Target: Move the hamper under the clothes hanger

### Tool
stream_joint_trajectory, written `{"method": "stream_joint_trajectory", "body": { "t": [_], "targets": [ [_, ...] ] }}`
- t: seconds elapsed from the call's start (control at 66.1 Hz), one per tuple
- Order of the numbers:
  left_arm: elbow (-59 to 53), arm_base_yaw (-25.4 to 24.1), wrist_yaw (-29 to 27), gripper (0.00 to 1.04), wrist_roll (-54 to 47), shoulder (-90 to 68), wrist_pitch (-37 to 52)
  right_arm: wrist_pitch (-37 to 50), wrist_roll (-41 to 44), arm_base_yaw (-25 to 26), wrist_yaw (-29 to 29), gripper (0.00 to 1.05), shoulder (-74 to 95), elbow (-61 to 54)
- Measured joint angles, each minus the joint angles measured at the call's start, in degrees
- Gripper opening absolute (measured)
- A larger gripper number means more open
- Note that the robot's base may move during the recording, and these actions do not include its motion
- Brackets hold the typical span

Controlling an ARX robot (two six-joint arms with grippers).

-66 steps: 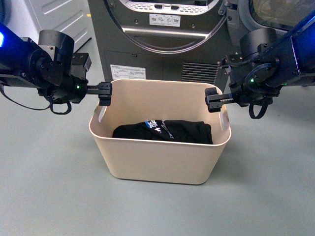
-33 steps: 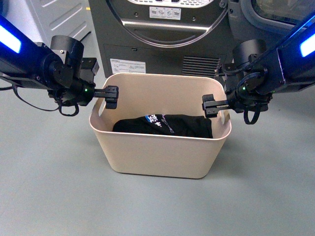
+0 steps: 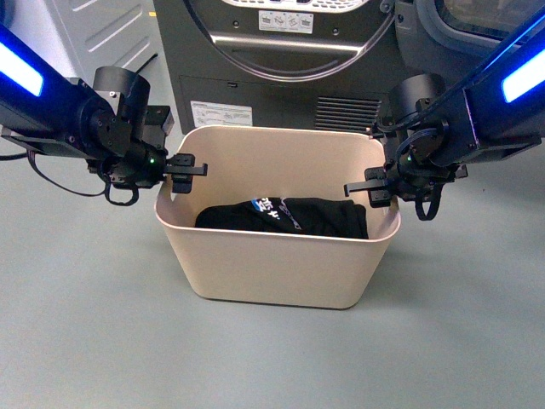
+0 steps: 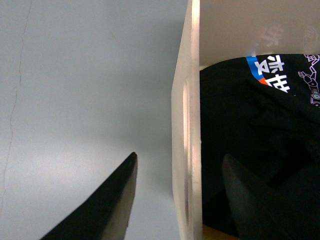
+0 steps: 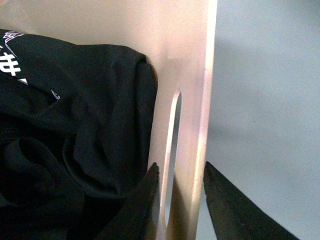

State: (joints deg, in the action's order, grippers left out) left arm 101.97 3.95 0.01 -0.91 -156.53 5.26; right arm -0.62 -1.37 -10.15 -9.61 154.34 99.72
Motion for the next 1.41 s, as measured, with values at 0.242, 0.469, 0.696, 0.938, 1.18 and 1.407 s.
{"method": "stream_joint_trajectory", "body": {
  "t": [0.242, 0.469, 0.696, 0.938, 1.18, 1.407],
  "targets": [
    [-1.03, 0.11, -0.94, 0.15, 0.48, 0.17, 0.02, 0.13, -1.97, -0.76, -0.50, 0.03, -0.15, -0.09],
    [-4.28, 0.39, -1.70, 0.04, 1.84, 2.75, 0.68, 0.85, -3.02, -0.79, 0.20, 0.03, -1.53, -2.43],
    [-8.09, 0.17, -2.38, 0.04, 2.10, 7.69, 1.33, 2.03, -3.41, -1.25, 1.22, 0.03, -5.46, -6.60],
    [-13.40, 0.07, -3.34, 0.04, 2.36, 16.52, 2.16, 5.01, -4.37, -1.40, 2.40, 0.03, -13.70, -13.07],
    [-27.95, 3.43, -5.53, 0.04, 2.36, 28.28, 7.43, 12.39, -3.39, -1.29, 4.35, 0.03, -26.64, -29.46],
    [-39.08, 6.23, -6.75, 0.04, 2.60, 36.50, 11.02, 18.67, -2.40, -0.74, 6.62, 0.03, -38.56, -45.03]
  ]
}}
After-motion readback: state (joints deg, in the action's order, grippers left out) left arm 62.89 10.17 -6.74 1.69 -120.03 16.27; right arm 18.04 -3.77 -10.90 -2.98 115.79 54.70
